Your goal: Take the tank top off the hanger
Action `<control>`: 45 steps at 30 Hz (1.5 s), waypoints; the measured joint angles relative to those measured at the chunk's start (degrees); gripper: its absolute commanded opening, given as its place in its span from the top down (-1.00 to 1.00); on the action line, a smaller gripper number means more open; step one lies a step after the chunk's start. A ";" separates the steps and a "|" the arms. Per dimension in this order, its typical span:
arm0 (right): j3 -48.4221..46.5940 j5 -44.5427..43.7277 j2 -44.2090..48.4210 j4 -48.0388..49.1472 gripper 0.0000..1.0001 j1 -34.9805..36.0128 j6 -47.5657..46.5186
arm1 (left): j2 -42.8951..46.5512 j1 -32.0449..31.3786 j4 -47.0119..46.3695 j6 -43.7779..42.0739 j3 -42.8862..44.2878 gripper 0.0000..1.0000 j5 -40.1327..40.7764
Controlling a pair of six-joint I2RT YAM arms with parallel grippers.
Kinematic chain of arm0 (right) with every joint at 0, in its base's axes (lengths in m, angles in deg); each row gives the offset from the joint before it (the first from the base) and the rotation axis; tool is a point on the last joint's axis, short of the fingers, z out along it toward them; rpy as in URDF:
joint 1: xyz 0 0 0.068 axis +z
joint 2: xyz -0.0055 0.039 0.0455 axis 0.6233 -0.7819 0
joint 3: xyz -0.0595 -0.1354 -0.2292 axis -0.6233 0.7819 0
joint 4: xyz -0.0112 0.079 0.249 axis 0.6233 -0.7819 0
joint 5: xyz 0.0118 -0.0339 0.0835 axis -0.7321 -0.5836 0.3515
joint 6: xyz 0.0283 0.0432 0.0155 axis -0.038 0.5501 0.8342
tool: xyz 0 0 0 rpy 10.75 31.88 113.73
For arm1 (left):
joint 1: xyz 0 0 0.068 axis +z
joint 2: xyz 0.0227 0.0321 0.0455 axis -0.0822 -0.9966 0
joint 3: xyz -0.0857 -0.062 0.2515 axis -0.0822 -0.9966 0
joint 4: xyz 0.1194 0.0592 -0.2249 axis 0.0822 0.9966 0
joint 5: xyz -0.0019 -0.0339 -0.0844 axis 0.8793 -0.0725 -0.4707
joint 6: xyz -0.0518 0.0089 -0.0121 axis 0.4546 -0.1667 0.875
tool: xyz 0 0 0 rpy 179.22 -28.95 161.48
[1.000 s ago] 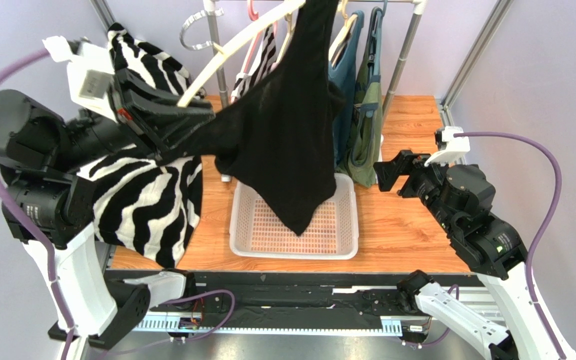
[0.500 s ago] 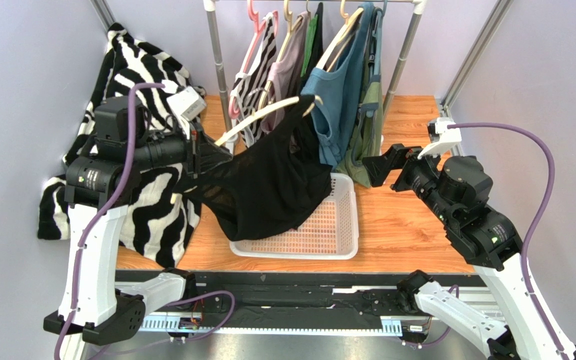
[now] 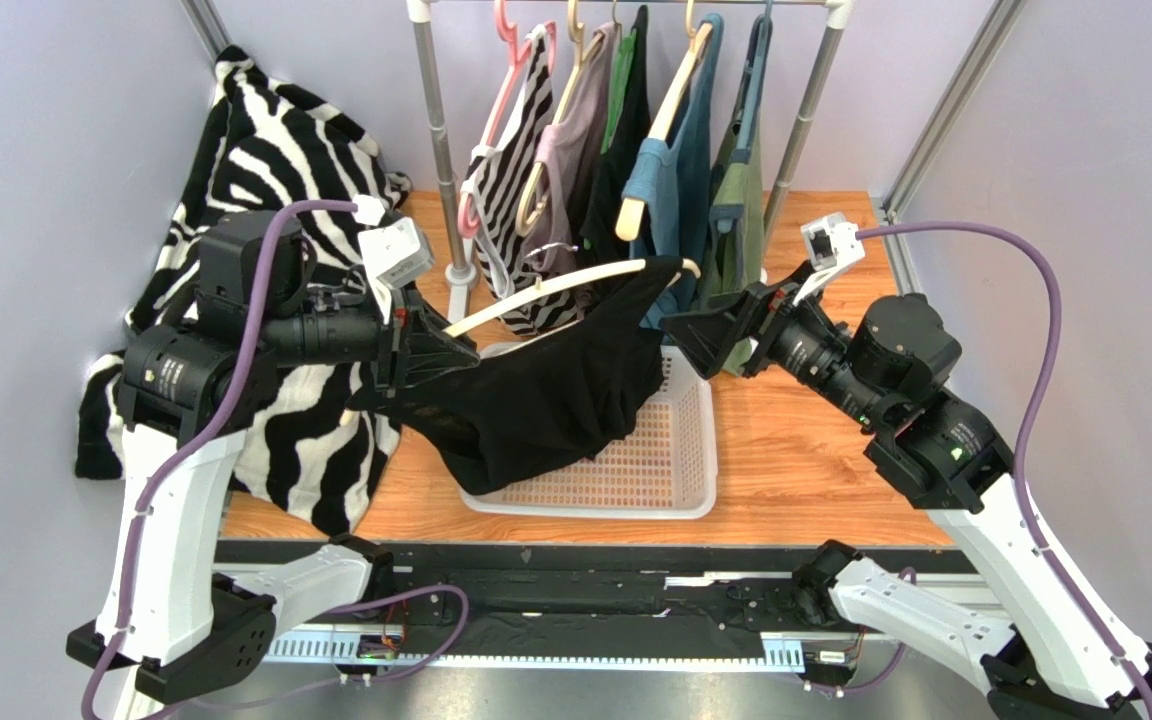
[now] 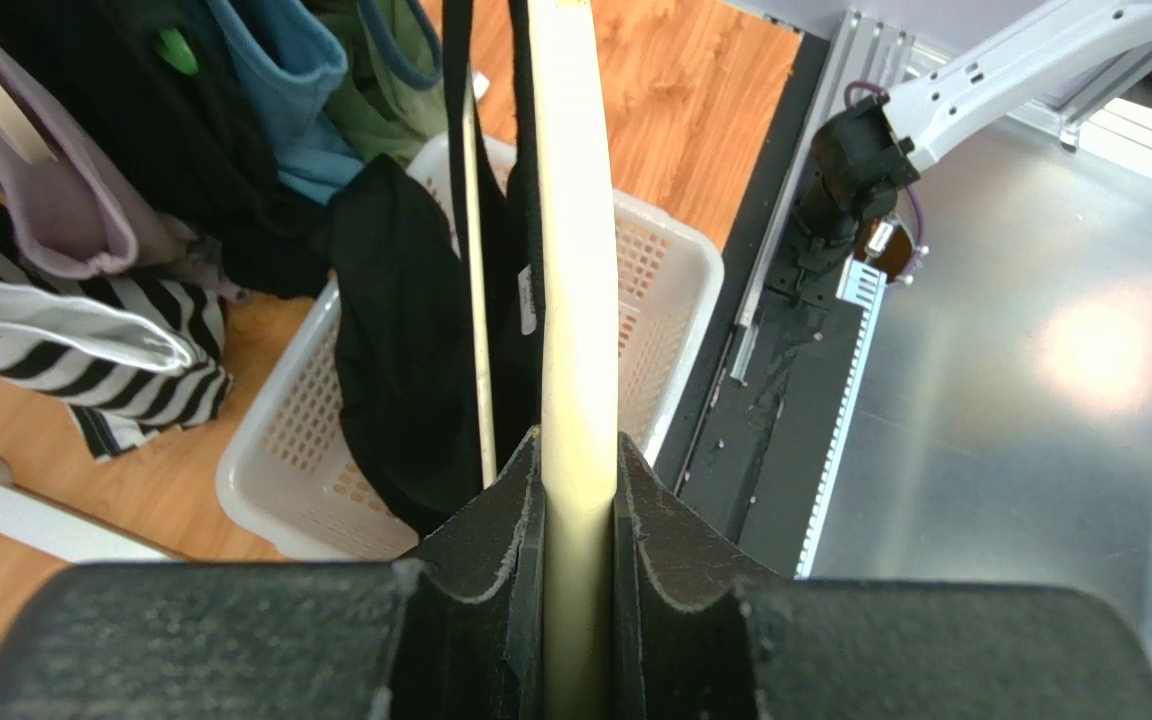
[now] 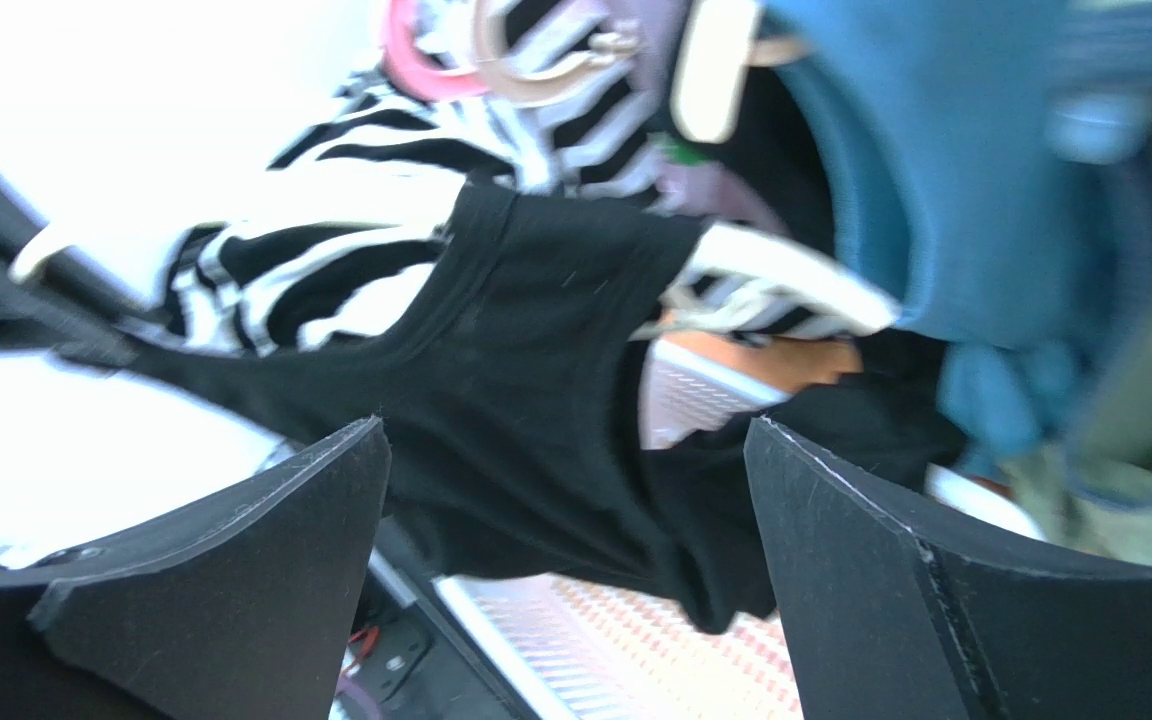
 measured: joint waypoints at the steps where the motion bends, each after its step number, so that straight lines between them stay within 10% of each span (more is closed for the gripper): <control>1: 0.02 0.24 0.13 0.48 -0.82 1.01 0.24 | -0.09 0.00 -0.09 0.02 0.87 1.00 -0.07; 18: 4.37 -5.18 -3.61 9.25 -0.58 6.67 3.43 | -2.64 -0.33 -2.10 1.36 3.89 1.00 -6.32; 45: 4.31 -4.17 -4.70 10.91 0.98 7.65 5.38 | -0.61 -0.74 -4.63 0.98 -2.12 1.00 -0.98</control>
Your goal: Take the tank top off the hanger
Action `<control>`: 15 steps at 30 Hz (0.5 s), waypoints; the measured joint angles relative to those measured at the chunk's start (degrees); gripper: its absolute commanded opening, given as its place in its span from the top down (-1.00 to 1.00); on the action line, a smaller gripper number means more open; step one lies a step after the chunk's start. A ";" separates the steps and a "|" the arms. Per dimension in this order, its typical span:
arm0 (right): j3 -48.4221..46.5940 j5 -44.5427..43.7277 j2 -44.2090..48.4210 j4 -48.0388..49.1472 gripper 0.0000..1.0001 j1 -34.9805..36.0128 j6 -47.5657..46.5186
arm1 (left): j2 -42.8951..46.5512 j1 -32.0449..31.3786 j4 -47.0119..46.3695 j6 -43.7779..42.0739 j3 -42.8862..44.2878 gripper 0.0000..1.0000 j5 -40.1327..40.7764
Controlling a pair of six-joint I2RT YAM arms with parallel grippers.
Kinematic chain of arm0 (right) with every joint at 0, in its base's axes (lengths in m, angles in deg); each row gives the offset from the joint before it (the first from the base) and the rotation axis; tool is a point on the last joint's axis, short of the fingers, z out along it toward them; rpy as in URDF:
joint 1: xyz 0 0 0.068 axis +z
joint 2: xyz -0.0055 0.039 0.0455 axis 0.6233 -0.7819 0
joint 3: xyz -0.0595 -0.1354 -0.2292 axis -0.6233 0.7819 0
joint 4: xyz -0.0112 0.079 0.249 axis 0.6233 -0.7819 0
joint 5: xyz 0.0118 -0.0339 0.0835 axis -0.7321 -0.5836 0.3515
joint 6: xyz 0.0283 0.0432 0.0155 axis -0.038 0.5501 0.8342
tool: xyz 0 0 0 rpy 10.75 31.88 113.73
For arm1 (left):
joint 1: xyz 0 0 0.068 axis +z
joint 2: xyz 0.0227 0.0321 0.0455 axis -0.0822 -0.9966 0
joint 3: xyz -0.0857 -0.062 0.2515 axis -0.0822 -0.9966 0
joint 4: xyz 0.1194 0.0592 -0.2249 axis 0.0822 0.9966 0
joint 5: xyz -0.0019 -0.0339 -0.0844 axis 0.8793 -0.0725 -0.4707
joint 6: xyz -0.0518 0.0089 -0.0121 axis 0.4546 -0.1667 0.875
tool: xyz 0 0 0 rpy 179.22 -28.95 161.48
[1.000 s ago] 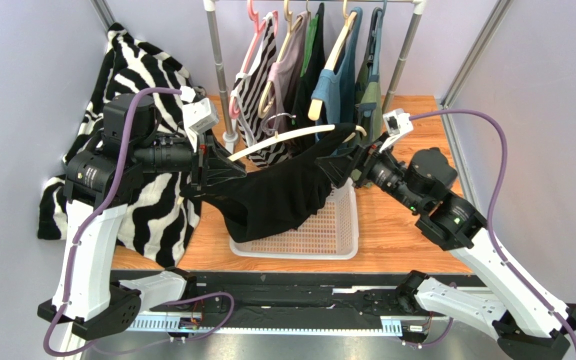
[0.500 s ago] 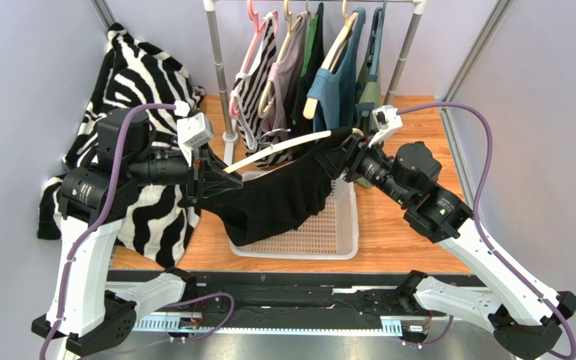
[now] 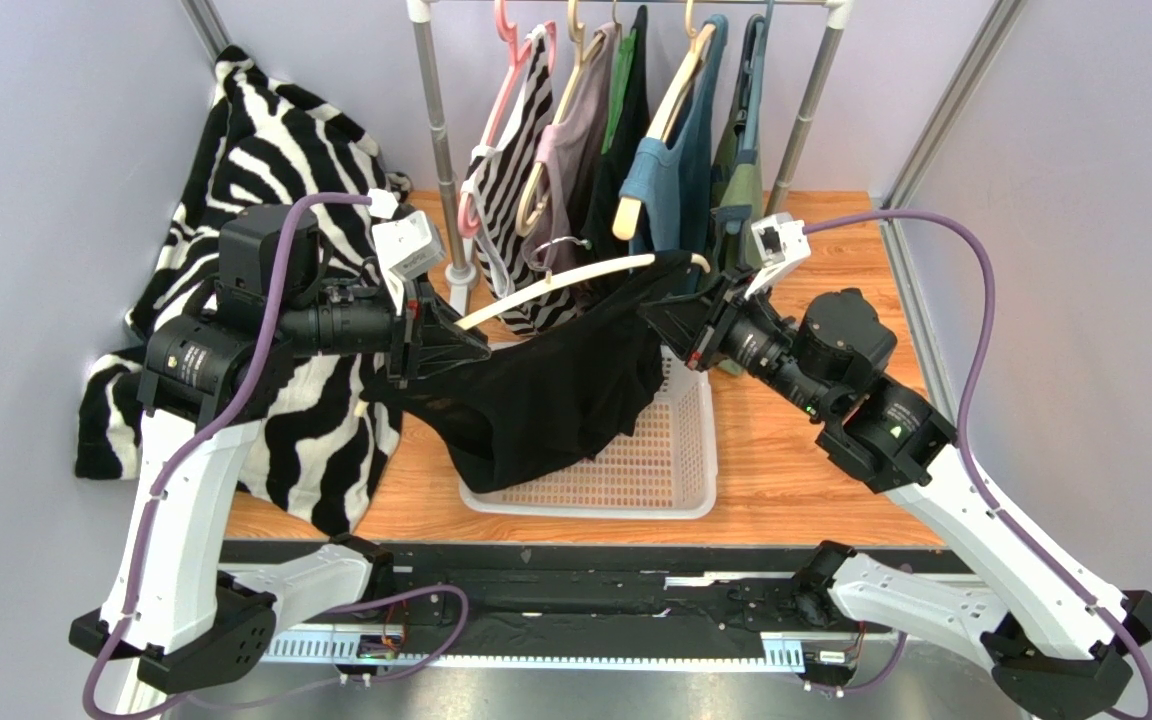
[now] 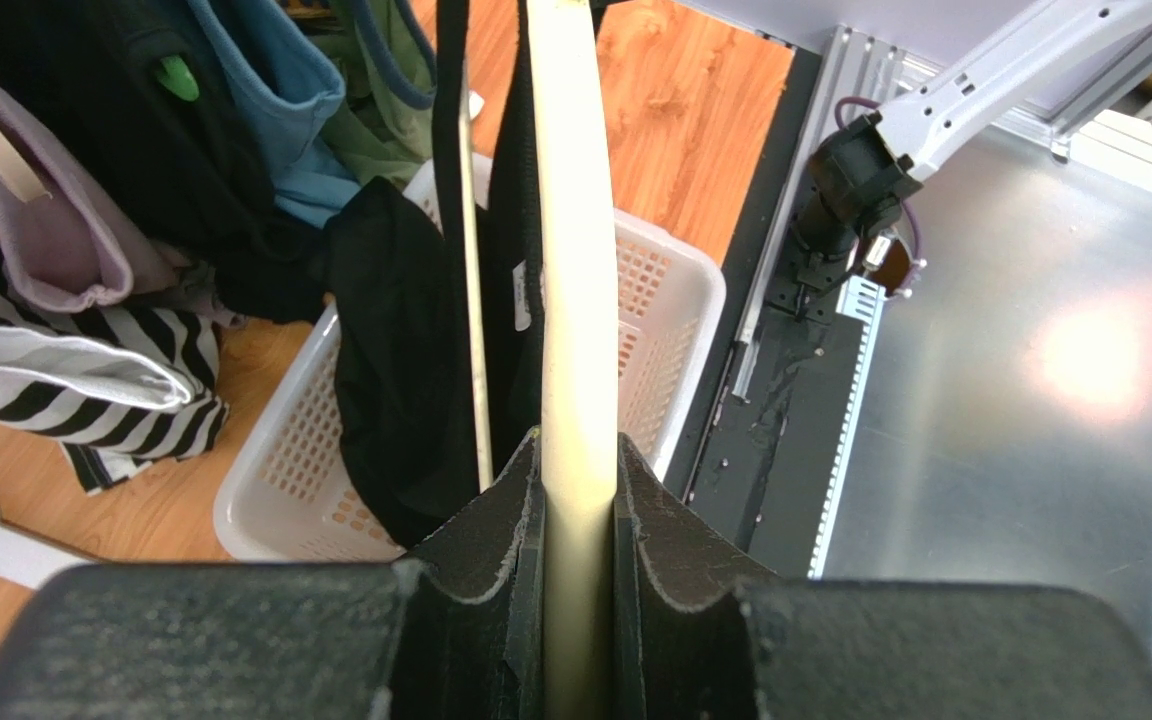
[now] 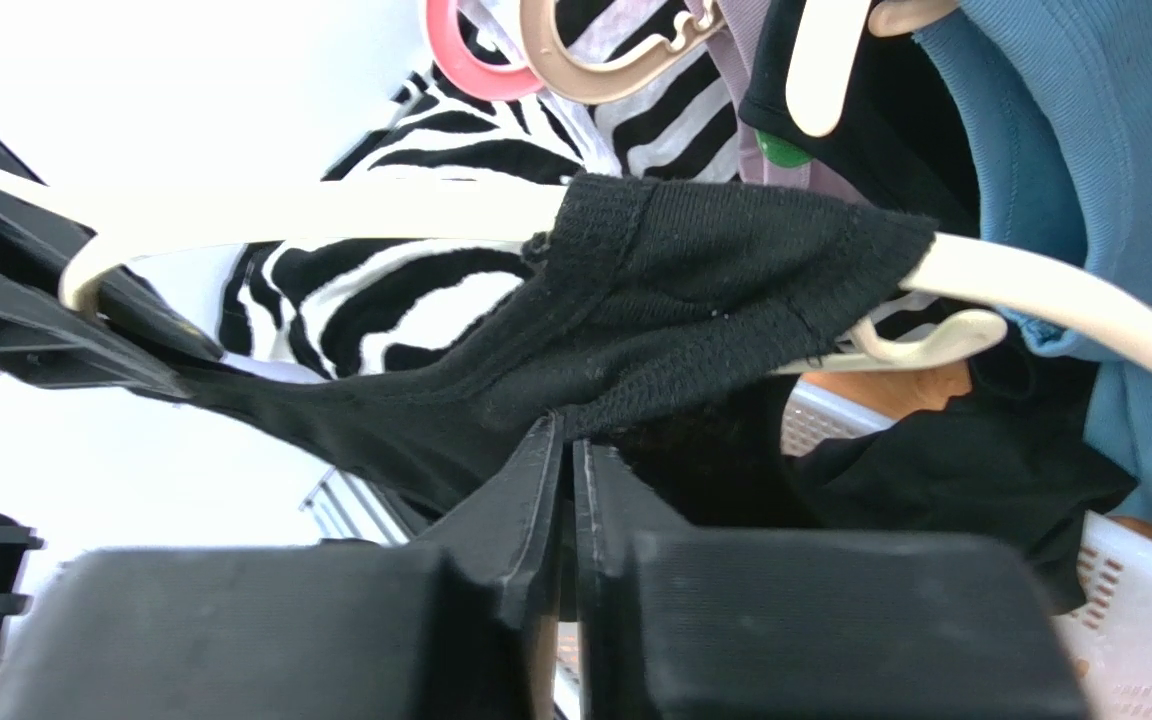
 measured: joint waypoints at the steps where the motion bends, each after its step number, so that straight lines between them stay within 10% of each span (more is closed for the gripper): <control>1: 0.00 -0.02 0.24 0.00 1.00 0.00 0.02 | 0.00 -0.02 -0.02 0.00 0.00 1.00 0.13; 15: -2.16 -7.34 6.29 -4.85 1.00 0.02 -1.84 | 1.70 -0.07 -0.33 -0.59 -3.04 1.00 2.51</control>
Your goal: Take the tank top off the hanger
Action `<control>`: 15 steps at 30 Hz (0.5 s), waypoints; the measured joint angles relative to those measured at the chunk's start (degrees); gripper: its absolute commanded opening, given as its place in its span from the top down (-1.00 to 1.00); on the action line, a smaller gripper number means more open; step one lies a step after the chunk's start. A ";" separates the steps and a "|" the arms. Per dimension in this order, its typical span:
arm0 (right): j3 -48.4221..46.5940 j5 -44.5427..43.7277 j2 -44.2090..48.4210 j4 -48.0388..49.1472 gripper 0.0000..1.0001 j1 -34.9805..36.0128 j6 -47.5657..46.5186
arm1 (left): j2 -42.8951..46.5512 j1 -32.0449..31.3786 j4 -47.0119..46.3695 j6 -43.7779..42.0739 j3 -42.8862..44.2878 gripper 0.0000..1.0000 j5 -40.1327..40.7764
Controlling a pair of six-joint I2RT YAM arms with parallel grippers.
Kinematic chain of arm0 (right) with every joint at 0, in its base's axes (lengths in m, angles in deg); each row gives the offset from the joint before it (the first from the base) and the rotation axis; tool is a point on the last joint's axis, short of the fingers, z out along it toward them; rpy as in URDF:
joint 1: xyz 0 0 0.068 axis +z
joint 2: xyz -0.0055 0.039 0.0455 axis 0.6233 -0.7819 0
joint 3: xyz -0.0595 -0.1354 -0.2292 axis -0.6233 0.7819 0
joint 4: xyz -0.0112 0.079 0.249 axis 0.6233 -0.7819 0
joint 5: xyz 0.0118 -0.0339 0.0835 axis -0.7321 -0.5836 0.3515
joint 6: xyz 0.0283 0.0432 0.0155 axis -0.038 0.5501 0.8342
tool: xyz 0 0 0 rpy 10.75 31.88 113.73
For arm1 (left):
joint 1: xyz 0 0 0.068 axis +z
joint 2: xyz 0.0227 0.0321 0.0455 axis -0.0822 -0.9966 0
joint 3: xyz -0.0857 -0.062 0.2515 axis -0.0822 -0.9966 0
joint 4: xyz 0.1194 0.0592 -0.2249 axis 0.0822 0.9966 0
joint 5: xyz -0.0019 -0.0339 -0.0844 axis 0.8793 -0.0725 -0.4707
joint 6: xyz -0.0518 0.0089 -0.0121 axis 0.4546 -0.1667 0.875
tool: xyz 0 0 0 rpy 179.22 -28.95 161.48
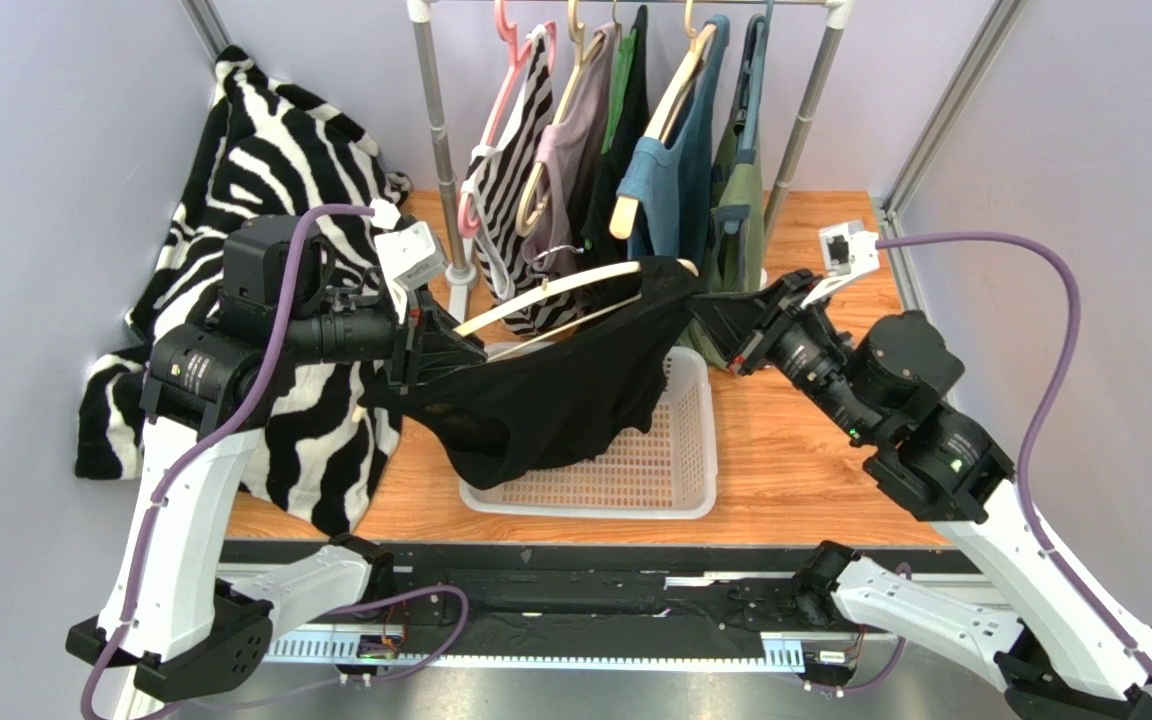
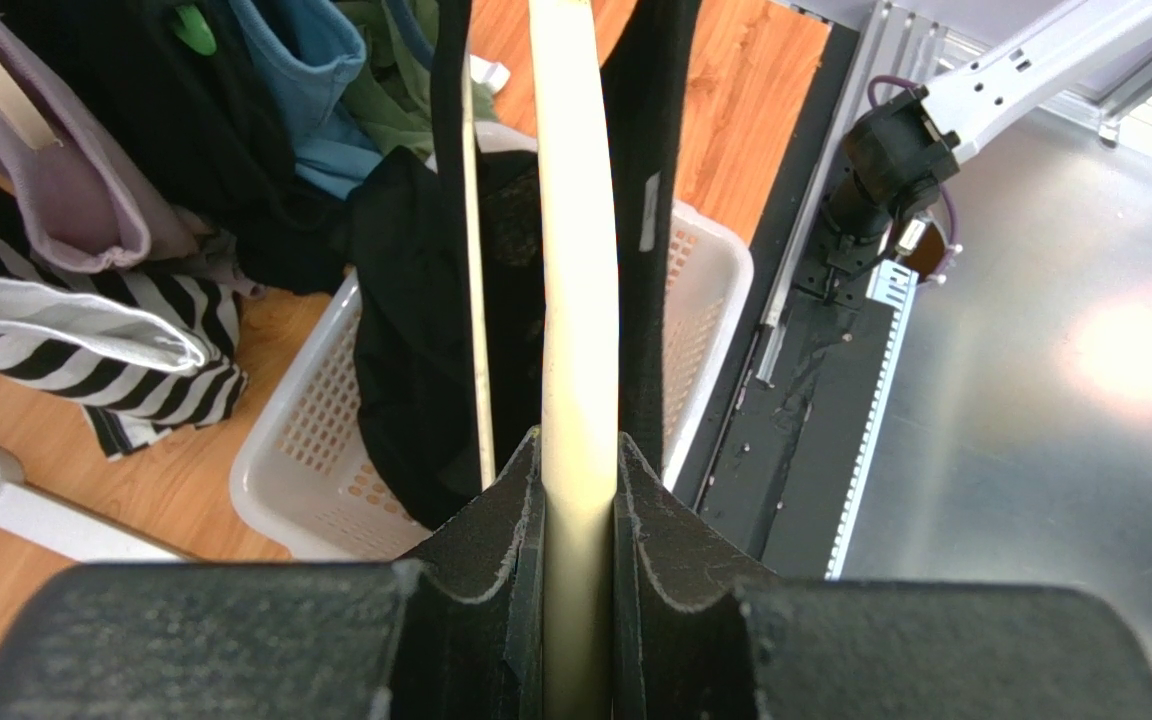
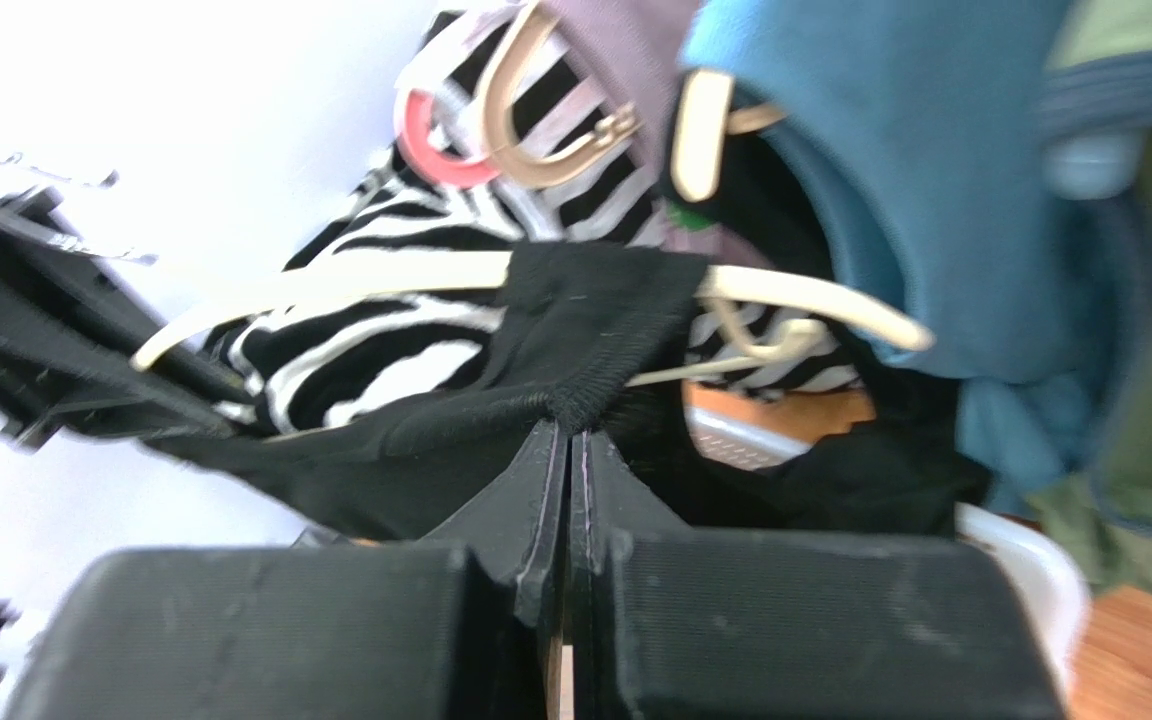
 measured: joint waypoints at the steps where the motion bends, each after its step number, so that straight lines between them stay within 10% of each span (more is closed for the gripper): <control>1: -0.24 -1.33 0.48 -0.59 1.00 0.00 -0.33 | 0.11 0.00 0.07 -0.31 0.02 1.00 0.17; 15: -0.33 -13.84 1.05 -5.16 1.00 -2.58 0.17 | 5.44 -0.11 10.29 -9.16 5.11 1.00 -3.23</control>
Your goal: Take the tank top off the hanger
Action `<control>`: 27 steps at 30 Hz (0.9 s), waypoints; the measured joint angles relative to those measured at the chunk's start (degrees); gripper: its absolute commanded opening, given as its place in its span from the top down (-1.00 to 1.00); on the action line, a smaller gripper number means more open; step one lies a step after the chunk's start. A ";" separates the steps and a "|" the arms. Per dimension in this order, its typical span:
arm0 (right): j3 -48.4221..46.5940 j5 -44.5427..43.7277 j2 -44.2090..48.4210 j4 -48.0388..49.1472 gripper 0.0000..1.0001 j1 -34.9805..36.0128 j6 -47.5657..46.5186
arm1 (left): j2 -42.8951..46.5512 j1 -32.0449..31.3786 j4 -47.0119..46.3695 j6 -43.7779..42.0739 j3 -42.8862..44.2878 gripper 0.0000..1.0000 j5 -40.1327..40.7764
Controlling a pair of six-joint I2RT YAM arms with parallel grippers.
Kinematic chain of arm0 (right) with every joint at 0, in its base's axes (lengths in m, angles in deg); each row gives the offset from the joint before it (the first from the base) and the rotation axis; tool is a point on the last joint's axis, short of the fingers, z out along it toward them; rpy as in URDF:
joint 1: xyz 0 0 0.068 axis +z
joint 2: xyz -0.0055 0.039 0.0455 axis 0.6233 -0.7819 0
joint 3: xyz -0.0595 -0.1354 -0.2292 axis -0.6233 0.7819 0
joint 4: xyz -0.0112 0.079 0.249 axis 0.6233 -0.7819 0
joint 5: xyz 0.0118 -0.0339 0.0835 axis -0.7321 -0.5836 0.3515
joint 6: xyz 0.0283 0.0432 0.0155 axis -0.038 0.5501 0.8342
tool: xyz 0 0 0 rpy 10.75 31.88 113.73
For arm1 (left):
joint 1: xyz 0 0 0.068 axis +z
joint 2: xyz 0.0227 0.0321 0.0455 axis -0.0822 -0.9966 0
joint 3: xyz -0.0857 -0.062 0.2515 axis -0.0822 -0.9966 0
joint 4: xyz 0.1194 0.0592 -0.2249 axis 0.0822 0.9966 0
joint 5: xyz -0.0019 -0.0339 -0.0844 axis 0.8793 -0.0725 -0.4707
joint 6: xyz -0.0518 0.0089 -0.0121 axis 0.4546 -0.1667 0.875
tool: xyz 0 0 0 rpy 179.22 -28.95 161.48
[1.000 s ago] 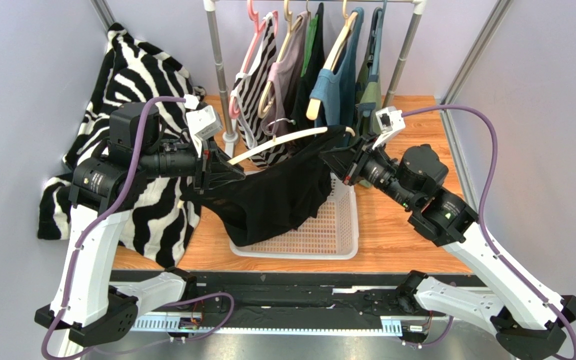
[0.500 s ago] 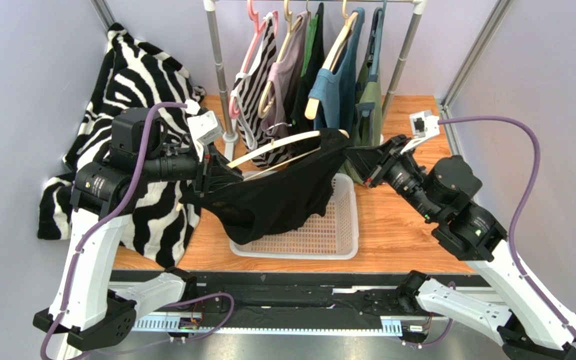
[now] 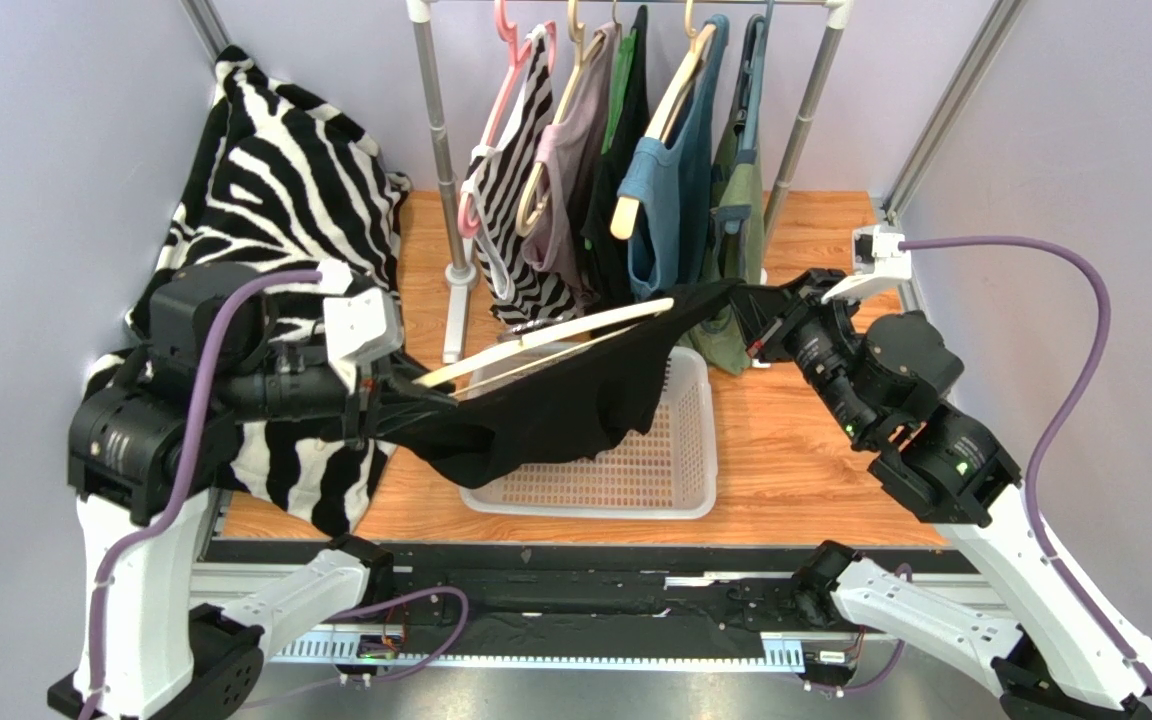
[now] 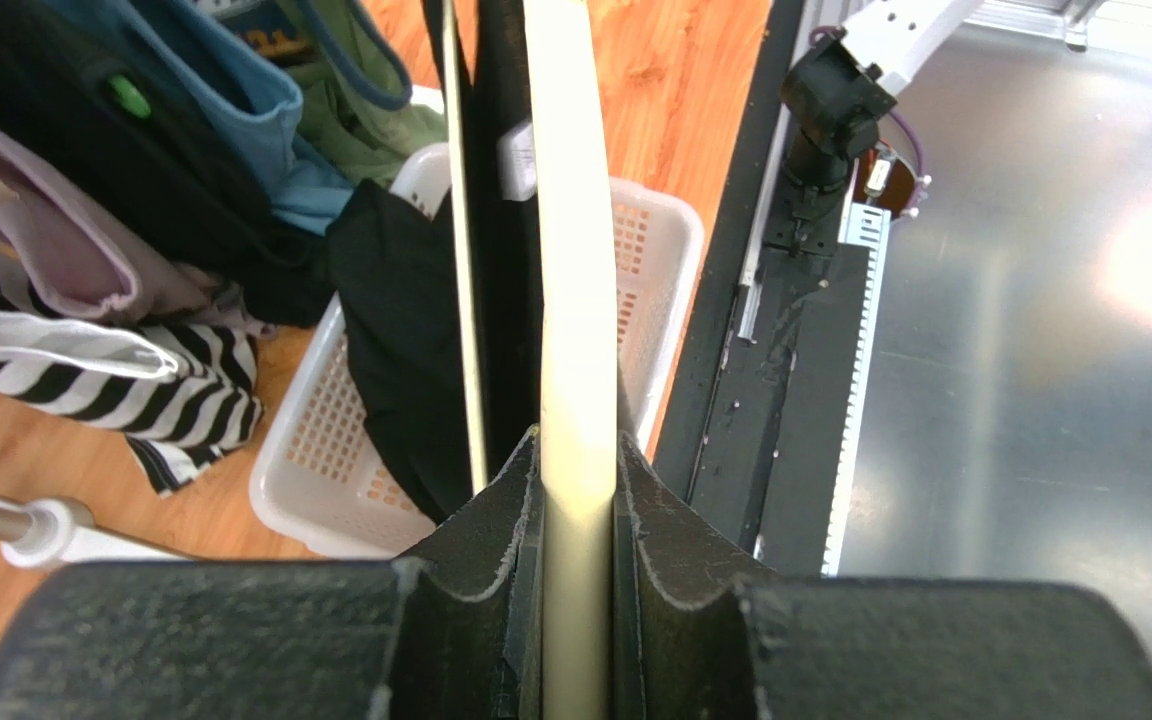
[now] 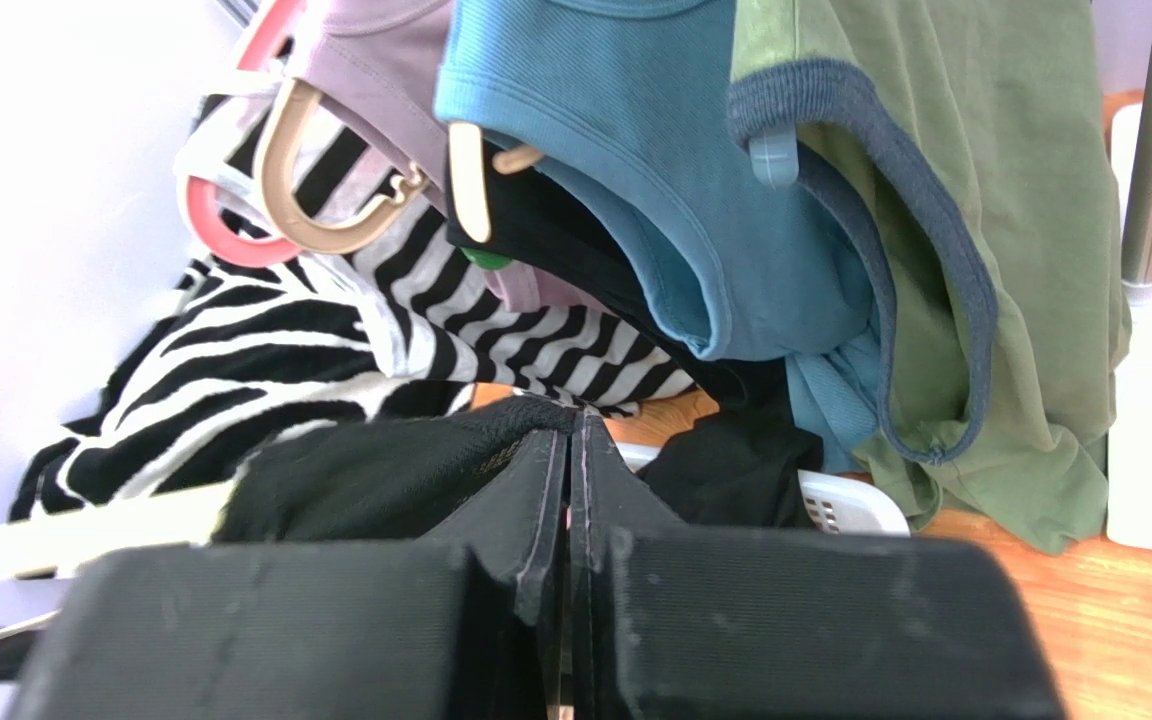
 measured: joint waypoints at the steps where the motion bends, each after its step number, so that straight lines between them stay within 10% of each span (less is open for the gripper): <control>1: 0.07 0.07 -0.31 -0.02 1.00 -0.20 0.20 | 0.55 0.02 0.20 -0.61 0.00 1.00 -0.44; 27: 13.14 2.60 3.98 -4.59 1.00 -10.36 3.69 | -3.23 -0.15 2.78 -5.44 12.33 1.00 2.05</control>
